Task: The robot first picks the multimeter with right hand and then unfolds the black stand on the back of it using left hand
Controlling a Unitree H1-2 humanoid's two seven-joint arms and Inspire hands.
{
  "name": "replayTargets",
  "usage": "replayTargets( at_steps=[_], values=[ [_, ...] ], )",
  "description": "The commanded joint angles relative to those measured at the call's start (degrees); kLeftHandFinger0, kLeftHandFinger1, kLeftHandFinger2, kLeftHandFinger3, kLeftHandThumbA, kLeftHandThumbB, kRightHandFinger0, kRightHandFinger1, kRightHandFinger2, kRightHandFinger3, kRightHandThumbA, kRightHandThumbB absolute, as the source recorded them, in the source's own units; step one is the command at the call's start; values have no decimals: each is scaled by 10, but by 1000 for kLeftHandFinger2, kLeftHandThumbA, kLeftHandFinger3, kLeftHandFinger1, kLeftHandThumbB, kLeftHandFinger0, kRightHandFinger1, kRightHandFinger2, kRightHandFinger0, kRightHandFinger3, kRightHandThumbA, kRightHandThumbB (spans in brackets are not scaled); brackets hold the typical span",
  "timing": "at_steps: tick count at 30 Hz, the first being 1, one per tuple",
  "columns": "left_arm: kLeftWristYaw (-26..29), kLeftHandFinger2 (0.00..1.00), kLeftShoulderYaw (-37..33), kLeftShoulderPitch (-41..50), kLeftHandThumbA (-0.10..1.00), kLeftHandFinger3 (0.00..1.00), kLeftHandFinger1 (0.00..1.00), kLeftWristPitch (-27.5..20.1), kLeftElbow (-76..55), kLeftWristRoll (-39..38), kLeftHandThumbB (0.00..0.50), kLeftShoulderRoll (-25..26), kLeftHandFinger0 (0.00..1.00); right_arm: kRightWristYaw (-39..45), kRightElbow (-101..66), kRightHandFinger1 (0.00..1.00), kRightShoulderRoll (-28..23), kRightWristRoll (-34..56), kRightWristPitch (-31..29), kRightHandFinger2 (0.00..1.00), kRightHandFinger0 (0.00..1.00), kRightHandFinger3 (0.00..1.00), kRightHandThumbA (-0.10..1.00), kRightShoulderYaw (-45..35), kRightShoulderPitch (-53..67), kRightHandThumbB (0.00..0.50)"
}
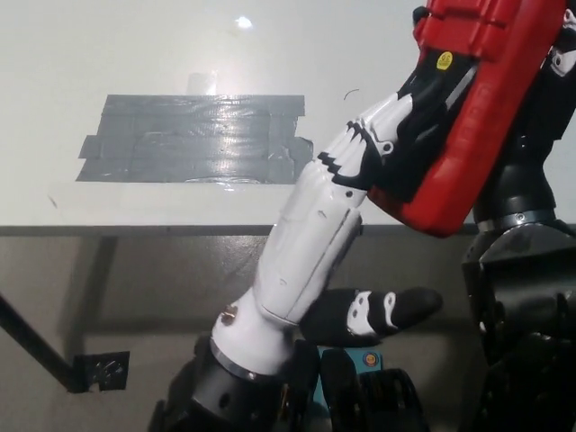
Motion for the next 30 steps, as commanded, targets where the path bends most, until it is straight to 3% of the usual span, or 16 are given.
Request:
replayTargets(
  at_steps=[1,4,13,19,24,27,30],
  values=[
    [36,1000,-22,21,1000,1000,1000,-48,30,31,389,-21,1000,-37,-42,441,42,11,-54,787,0,1000,-100,-2,-66,63],
    [51,1000,-31,28,1000,1000,1000,-72,50,43,390,-27,1000,-55,-43,438,53,14,-65,739,0,1000,-100,-4,-81,42],
    [63,1000,-40,25,1000,1000,1000,-78,57,63,402,-23,1000,-73,-38,402,48,-21,-78,669,0,1000,-100,3,-95,33],
    [69,1000,-6,-20,1000,1000,1000,-83,39,82,403,-11,1000,-80,-34,424,35,-9,-87,728,0,1000,-100,-6,-99,21],
    [63,1000,42,-67,1000,1000,1000,-86,5,55,387,15,1000,-67,-3,436,-10,0,-71,746,0,1000,-100,-18,-94,10],
    [41,1000,73,-99,1000,1000,1000,-65,-30,20,380,43,1000,-45,29,394,-56,-13,-48,691,0,1000,-100,-19,-89,32],
    [25,1000,108,-124,1000,1000,1000,-31,-78,-23,362,70,1000,-13,77,390,-113,-87,-52,746,0,983,-100,-10,-90,23]
  ],
)
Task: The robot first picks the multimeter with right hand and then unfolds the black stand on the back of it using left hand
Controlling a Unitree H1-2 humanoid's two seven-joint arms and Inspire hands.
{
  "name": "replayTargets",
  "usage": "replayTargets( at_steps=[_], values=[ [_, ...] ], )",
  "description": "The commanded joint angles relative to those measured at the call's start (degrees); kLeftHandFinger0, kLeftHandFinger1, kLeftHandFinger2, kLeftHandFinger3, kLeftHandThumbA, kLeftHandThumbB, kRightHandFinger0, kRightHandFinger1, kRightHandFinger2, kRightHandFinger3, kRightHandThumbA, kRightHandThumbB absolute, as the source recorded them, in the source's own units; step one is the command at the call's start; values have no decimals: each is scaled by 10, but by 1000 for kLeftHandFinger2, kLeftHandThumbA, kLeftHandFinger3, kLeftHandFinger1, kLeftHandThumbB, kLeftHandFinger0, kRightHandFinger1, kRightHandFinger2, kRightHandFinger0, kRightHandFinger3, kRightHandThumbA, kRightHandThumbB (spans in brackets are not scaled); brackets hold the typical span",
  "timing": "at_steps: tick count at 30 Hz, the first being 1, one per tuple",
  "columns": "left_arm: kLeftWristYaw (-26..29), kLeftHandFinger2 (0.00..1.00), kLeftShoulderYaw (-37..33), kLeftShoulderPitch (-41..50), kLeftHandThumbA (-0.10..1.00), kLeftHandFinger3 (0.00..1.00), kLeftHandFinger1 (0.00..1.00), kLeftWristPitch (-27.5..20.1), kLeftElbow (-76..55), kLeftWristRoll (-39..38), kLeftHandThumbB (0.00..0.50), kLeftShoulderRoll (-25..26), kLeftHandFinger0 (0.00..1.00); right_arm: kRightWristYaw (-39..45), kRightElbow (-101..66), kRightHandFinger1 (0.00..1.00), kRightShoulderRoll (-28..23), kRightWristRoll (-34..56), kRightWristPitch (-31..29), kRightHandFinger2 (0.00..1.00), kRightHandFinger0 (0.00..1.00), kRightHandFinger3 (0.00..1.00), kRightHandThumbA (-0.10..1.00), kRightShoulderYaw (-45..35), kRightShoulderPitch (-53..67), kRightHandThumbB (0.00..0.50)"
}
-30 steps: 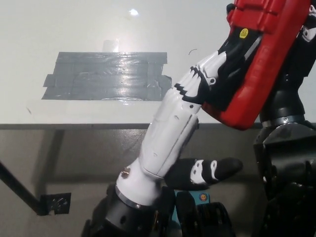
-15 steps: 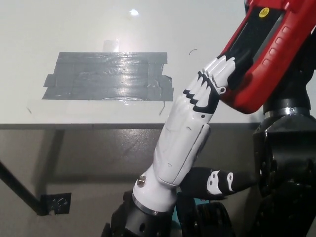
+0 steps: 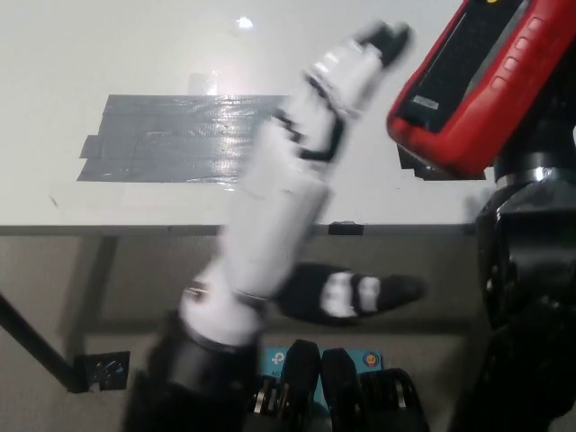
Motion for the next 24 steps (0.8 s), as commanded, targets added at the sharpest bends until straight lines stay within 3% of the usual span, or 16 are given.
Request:
replayTargets(
  at_steps=[1,3,4,6,7,8,9,11,13,17,19,21,24],
  values=[
    [-26,1000,34,-39,1000,1000,1000,34,-56,-59,360,17,1000,62,35,388,-50,-65,-1,758,0,960,-100,7,-31,19],
    [-31,1000,50,-28,1000,1000,1000,67,-86,-91,375,21,1000,81,76,364,-87,-105,-11,746,0,936,-100,10,-37,38],
    [-27,1000,56,-26,1000,1000,1000,58,-88,-96,370,27,1000,85,91,342,-99,-121,-17,743,0,944,-100,11,-40,42],
    [-24,1000,70,-15,1000,1000,1000,44,-96,-100,346,42,1000,85,126,256,-121,-144,-27,786,0,768,-100,4,-52,49],
    [-19,1000,75,-4,1000,1000,1000,26,-95,-96,321,49,1000,88,147,246,-131,-148,-31,807,0,717,-100,-1,-60,43],
    [-22,1000,77,2,1000,1000,1000,28,-98,-99,336,51,1000,87,155,249,-135,-153,-32,806,0,702,-100,-3,-63,52],
    [-25,1000,77,9,1000,1000,1000,32,-102,-103,340,53,1000,84,164,241,-139,-160,-32,802,0,695,-100,-4,-66,50],
    [-24,1000,78,30,1000,1000,1000,21,-102,-108,357,61,1000,87,192,245,-151,-180,-38,786,0,681,-100,-5,-78,103],
    [-32,1000,80,55,1000,1000,1000,32,-106,-124,411,70,1000,105,231,238,-172,-231,-59,756,0,701,-100,8,-89,137],
    [-29,1000,80,97,1000,1000,1000,20,-100,-137,413,77,1000,117,305,276,-207,-340,-86,746,0,766,-100,50,-109,107],
    [-22,1000,80,121,1000,1000,1000,3,-91,-119,401,78,1000,119,347,208,-216,-381,-107,699,0,731,-100,72,-122,102],
    [-16,1000,80,160,1000,1000,1000,-12,-80,-113,394,82,1000,126,403,274,-220,-411,-129,751,0,675,-100,93,-137,124],
    [1,1000,83,191,1000,1000,1000,-50,-53,-103,379,85,1000,118,464,355,-224,-444,-143,777,0,695,-100,115,-154,185]
  ],
)
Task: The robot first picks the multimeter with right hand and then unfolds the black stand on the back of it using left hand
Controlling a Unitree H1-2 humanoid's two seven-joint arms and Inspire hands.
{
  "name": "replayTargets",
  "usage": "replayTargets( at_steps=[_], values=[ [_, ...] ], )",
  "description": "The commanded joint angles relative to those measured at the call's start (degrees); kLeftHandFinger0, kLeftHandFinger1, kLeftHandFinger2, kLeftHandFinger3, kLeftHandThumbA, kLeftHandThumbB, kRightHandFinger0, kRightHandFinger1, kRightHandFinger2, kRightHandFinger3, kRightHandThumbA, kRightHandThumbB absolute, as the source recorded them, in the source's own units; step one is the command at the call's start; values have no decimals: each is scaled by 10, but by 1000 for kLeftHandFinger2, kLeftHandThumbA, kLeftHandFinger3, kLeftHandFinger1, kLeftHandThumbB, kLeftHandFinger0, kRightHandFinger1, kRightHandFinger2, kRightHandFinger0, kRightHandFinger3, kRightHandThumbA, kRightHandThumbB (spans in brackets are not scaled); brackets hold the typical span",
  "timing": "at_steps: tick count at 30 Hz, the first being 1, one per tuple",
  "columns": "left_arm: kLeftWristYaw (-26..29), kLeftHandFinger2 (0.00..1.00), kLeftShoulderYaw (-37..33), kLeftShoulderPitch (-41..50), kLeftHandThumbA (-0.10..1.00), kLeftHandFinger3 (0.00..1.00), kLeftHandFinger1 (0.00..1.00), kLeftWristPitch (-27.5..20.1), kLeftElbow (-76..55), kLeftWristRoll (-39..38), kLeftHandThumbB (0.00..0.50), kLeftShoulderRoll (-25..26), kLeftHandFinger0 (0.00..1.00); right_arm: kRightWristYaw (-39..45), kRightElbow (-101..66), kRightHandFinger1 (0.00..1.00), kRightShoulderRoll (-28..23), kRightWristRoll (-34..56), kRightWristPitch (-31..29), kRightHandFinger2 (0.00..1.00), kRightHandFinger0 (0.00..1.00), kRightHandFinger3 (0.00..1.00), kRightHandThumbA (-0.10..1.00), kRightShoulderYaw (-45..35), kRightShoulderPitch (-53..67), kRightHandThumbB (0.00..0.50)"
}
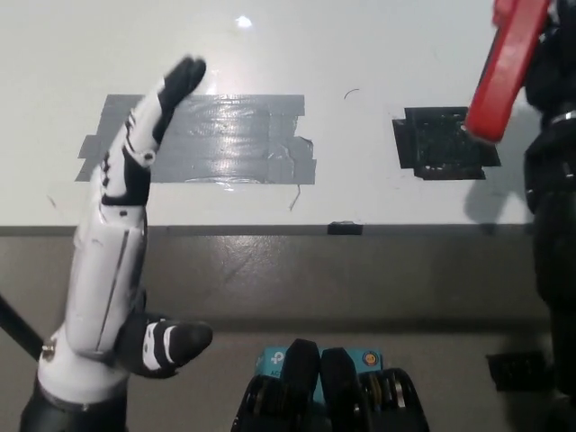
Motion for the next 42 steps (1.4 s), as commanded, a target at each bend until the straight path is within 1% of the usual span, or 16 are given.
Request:
replayTargets(
  at_steps=[1,3,7,11,20,24,27,31,33,34,35,36,37,38,39,42],
  values=[
    [26,1000,7,55,1000,1000,1000,-73,25,3,379,9,1000,45,99,354,-38,-187,-115,778,0,699,-100,61,-117,188],
    [35,1000,10,74,1000,1000,1000,-95,36,4,374,12,1000,58,161,346,-47,-224,-153,783,0,741,-100,91,-133,151],
    [38,1000,16,99,1000,1000,1000,-101,43,-5,390,12,1000,31,262,317,-58,-292,-174,723,0,772,-100,148,-164,160],
    [40,1000,23,117,1000,1000,1000,-102,44,-15,391,10,1000,24,322,387,-57,-306,-189,789,8,808,-100,170,-187,152],
    [39,1000,26,145,1000,1000,1000,-130,56,-33,345,11,1000,-25,427,354,-60,-374,-261,750,0,792,-100,227,-219,165],
    [41,1000,30,151,1000,1000,1000,-135,59,-23,345,6,1000,-56,458,347,-61,-412,-296,782,0,857,-100,255,-229,179],
    [34,1000,27,154,1000,1000,1000,-132,59,-38,351,5,1000,-87,481,381,-62,-451,-285,841,0,961,-100,288,-242,159],
    [33,1000,28,156,1000,1000,1000,-132,56,-32,352,1,1000,-103,518,441,-60,-479,-252,875,8,1000,-100,322,-264,151],
    [32,1000,27,156,1000,1000,1000,-133,57,-34,353,0,1000,-93,533,501,-59,-486,-225,902,37,1000,-100,337,-272,180],
    [31,1000,27,157,1000,1000,1000,-134,57,-35,354,0,1000,-85,543,500,-59,-492,-211,870,53,1000,-100,347,-274,202],
    [30,1000,27,157,1000,1000,1000,-135,57,-35,355,0,1000,-83,549,478,-58,-495,-207,810,50,935,-100,352,-276,217],
    [30,1000,26,157,1000,1000,1000,-137,58,-38,354,0,1000,-64,558,644,-59,-503,-179,848,301,901,-49,366,-276,245],
    [30,1000,27,157,1000,1000,1000,-138,58,-37,353,-1,1000,-59,563,546,-59,-505,-172,676,309,737,-28,371,-277,260],
    [29,1000,28,159,1000,1000,1000,-140,58,-36,334,0,1000,-18,570,1000,-59,-508,-156,1000,886,1000,230,382,-278,287],
    [28,1000,28,160,1000,1000,1000,-141,57,-36,331,2,1000,9,575,1000,-59,-511,-148,1000,1000,1000,286,391,-278,291],
    [26,1000,29,160,1000,1000,1000,-150,59,-33,305,3,1000,55,586,1000,-56,-501,-134,1000,1000,1000,527,389,-276,361]
  ],
)
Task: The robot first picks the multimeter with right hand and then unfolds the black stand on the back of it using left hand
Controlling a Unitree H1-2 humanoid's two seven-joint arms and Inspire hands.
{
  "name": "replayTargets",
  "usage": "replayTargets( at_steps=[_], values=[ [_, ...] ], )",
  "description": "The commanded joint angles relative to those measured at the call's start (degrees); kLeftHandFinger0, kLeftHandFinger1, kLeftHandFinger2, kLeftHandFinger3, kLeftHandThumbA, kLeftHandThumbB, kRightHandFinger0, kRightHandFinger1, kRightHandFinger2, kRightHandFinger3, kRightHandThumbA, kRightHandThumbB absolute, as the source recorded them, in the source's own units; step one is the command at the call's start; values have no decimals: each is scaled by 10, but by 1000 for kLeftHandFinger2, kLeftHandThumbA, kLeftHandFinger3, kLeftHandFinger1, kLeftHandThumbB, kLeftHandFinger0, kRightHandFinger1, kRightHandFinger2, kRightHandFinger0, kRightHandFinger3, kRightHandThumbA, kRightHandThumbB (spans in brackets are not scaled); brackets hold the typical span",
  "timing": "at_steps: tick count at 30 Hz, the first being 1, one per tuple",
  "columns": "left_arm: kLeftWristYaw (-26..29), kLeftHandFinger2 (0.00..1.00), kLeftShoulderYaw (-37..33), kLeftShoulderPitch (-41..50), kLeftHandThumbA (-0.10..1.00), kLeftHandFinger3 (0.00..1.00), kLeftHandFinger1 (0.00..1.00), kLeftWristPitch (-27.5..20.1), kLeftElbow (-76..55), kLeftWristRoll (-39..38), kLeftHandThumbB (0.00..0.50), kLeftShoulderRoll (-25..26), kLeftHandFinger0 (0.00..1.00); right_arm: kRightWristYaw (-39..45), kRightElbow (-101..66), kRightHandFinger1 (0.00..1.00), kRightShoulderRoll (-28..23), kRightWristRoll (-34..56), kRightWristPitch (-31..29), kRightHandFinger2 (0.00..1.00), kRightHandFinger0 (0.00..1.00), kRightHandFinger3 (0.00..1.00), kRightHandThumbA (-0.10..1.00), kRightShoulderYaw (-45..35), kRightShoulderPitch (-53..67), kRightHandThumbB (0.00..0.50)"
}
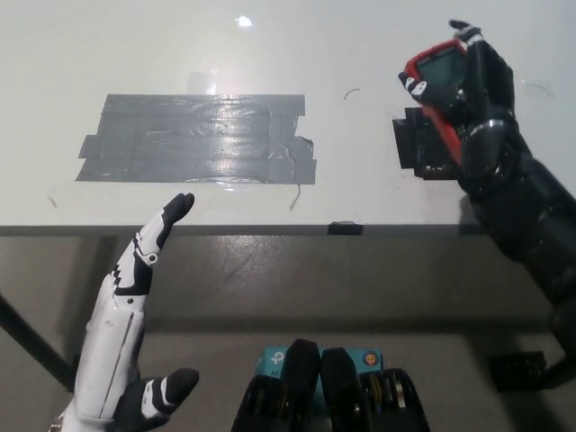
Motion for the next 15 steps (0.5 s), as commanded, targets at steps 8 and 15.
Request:
replayTargets(
  at_steps=[8,15],
  values=[
    [19,1000,8,3,1000,1000,1000,-47,-5,-12,306,-8,1000,107,-11,1000,-21,-58,6,1000,1000,1000,901,-24,-61,441],
    [17,1000,11,2,1000,1000,1000,-52,-3,-10,311,-9,1000,144,-50,1000,-31,-61,6,1000,1000,1000,965,-58,-54,401]
  ],
)
